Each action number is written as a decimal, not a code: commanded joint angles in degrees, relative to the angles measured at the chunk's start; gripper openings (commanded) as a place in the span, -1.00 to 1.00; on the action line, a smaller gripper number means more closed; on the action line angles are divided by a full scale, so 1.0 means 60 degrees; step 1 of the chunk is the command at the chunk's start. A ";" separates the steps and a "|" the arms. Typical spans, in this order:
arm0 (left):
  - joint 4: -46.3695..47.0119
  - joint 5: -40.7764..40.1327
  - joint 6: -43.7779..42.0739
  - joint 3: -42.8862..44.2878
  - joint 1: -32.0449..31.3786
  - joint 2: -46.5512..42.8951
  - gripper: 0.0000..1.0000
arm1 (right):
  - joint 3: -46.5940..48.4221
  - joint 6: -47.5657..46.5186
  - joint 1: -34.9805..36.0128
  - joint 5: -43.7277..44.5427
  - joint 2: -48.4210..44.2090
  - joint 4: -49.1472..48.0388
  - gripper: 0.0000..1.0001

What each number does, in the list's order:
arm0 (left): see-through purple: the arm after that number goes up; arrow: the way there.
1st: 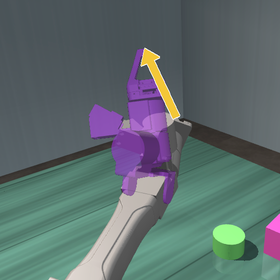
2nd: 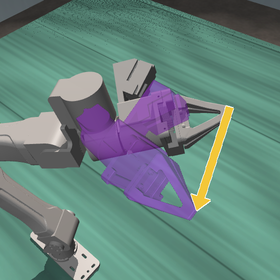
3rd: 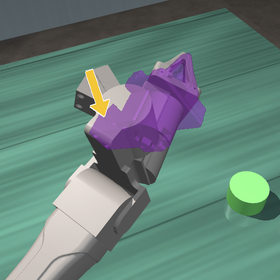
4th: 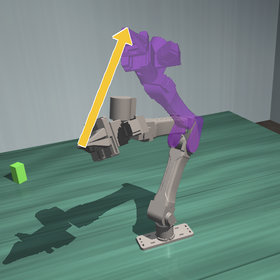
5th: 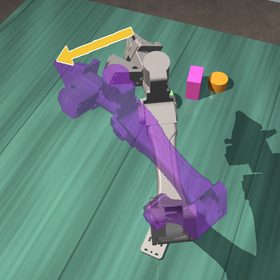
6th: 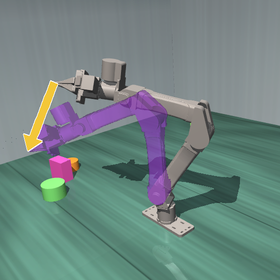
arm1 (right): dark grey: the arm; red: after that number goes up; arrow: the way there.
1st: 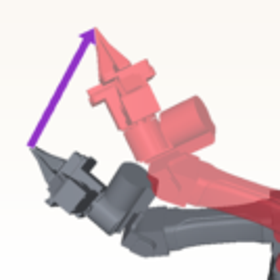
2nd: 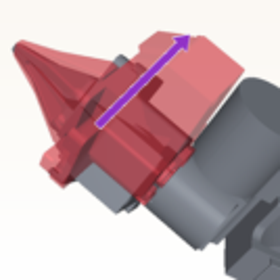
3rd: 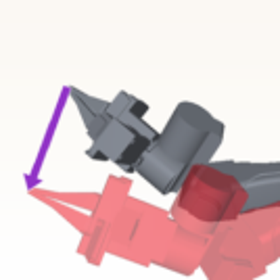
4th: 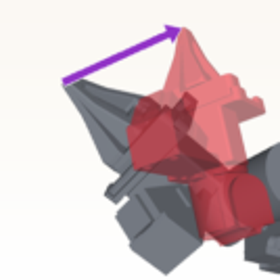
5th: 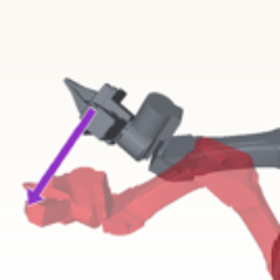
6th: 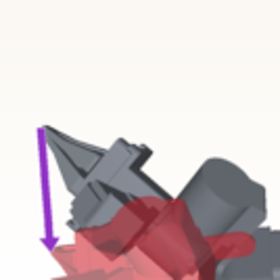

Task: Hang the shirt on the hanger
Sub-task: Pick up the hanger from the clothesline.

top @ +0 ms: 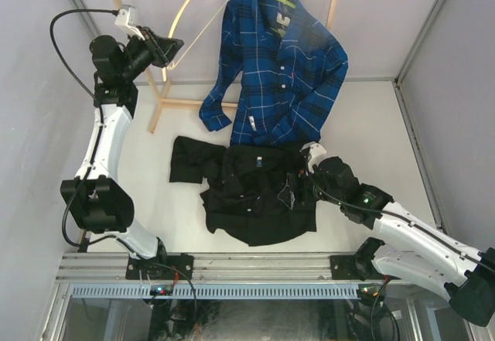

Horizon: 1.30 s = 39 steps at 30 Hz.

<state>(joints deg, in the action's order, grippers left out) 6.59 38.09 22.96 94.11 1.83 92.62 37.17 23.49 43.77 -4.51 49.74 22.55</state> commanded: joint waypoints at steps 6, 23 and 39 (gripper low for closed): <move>0.1205 0.0349 0.0004 0.0066 -0.0035 -0.1009 -1.00 | 0.0013 0.0184 0.0204 0.0220 0.0089 -0.0301 0.63; 0.3697 -0.1532 0.0307 -0.2574 -0.0031 -0.2788 -0.99 | 0.0004 0.0180 0.0365 0.0211 0.0360 -0.0505 0.63; -0.0387 -0.6163 -0.0857 -0.5481 -0.1954 -0.6692 -0.99 | 0.0637 0.0429 0.0276 0.1648 -0.0642 -0.0742 0.58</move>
<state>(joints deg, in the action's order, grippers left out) 10.13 12.99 21.76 63.42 -5.28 57.98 37.36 23.73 45.52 1.96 47.11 21.80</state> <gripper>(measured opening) 0.190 0.801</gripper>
